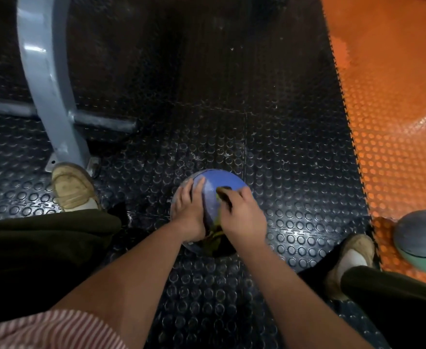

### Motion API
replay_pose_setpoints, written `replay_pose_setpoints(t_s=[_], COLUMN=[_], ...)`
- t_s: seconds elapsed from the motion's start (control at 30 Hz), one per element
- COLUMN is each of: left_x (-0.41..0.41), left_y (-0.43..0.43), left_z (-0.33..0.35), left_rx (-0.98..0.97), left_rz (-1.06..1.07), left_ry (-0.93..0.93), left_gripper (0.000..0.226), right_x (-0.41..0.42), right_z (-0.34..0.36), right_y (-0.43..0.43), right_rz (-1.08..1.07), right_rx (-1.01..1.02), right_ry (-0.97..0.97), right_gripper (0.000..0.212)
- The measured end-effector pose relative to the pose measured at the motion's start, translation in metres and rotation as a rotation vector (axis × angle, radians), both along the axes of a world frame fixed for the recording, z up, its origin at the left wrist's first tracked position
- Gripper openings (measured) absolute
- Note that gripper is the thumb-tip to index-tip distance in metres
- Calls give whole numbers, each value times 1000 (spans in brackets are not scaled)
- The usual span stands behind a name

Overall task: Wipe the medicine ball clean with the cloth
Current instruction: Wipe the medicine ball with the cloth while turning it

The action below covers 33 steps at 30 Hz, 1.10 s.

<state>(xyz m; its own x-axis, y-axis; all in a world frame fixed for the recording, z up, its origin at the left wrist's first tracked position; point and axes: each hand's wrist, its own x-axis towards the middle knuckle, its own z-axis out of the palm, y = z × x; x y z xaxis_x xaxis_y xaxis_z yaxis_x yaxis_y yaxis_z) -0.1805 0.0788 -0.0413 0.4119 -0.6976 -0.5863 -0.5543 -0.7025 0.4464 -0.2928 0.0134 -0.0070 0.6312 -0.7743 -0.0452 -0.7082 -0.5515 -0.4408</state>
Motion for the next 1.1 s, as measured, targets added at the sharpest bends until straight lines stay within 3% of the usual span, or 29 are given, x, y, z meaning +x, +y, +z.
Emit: replay_pose_setpoints(t_s=[0.1, 0.23, 0.43, 0.57, 0.73, 0.9, 1.0, 1.1], left_x=[2, 9, 9, -8, -8, 2, 6, 5], left_y=[-1, -12, -19, -14, -1, -9, -18, -21], left_z=[-3, 3, 10, 7, 7, 8, 10, 11], left_rx=[5, -7, 49, 54, 55, 10, 46, 61], left_rz=[15, 47, -32, -28, -9, 83, 39, -5], left_ry=[18, 32, 1, -50, 10, 35, 41, 18], left_gripper=[129, 125, 147, 130, 136, 120, 127, 127], right_x=[28, 3, -51, -20, 38, 0, -39, -29], right_z=[3, -9, -20, -8, 5, -3, -14, -10], right_y=[-19, 2, 22, -6, -38, 1, 32, 20], right_rz=[32, 37, 129, 91, 101, 138, 145, 87], right_rx=[6, 39, 21, -35, 28, 48, 110, 73], right_ry=[126, 64, 59, 38, 179, 53, 26, 33], right_gripper=[32, 32, 28, 29, 32, 34, 43, 33])
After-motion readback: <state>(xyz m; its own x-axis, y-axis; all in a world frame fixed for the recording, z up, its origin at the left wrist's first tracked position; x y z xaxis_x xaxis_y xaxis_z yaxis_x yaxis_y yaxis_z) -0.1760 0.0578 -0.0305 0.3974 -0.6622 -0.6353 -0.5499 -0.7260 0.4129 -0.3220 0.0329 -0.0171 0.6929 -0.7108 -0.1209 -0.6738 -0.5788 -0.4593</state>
